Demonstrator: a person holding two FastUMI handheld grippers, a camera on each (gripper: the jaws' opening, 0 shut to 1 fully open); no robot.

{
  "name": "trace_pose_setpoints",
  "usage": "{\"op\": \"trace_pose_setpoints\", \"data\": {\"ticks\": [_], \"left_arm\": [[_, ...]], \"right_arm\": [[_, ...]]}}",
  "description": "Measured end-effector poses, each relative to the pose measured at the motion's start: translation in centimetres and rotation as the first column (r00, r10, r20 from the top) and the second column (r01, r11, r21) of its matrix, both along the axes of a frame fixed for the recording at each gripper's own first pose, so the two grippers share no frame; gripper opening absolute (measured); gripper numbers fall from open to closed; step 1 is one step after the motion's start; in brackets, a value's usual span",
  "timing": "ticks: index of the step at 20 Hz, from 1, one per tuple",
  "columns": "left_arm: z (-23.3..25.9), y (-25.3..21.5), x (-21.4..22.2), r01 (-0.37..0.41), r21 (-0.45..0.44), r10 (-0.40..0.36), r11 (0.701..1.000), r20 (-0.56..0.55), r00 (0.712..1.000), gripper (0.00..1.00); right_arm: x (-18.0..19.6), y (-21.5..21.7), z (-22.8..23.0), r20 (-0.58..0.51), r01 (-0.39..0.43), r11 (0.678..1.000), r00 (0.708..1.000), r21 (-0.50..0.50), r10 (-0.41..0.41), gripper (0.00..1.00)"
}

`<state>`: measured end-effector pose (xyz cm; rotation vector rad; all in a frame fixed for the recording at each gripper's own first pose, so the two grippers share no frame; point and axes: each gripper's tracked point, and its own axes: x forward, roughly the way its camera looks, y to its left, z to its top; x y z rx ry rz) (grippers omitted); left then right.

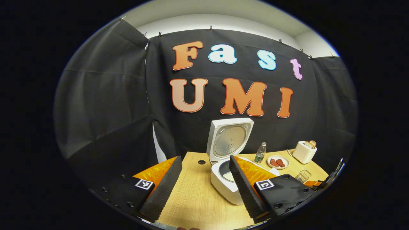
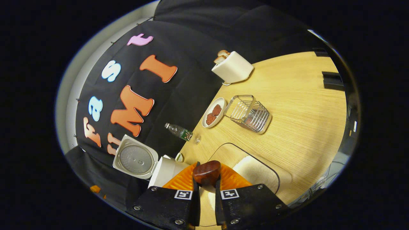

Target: Close the left gripper, press the button to open the rice cooker; take a wooden spoon from the chopstick holder with the right hand, scoop a spoonful of rice and pour it into the rice cooker, then put the wooden spoon back into the chopstick holder.

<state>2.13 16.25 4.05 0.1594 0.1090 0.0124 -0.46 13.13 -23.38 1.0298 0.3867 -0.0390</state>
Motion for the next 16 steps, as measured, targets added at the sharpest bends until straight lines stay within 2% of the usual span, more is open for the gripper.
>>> {"op": "trace_pose_setpoints", "data": {"ticks": [2,5,10,16], "left_arm": [[-0.1,0.2,0.0,-0.005,-0.003,0.005,1.0,0.0,1.0,1.0],[-0.4,0.2,0.0,-0.004,-0.004,0.004,1.0,-0.009,1.0,1.0],[0.1,0.0,0.2,-0.004,-0.022,0.005,1.0,0.007,1.0,1.0],[0.8,0.0,0.4,-0.01,-0.018,0.011,1.0,0.029,1.0,1.0]], "right_arm": [[-0.1,0.2,0.1,-0.016,0.009,0.996,1.0,0.089,-0.007,0.18],[-0.1,1.1,0.9,-0.014,0.015,0.969,1.0,0.246,-0.012,0.18],[0.1,0.3,0.7,-0.045,0.033,0.964,0.999,0.262,-0.022,0.18],[1.1,-1.7,2.9,-0.026,0.076,0.937,0.997,0.341,-0.071,0.18]]}}
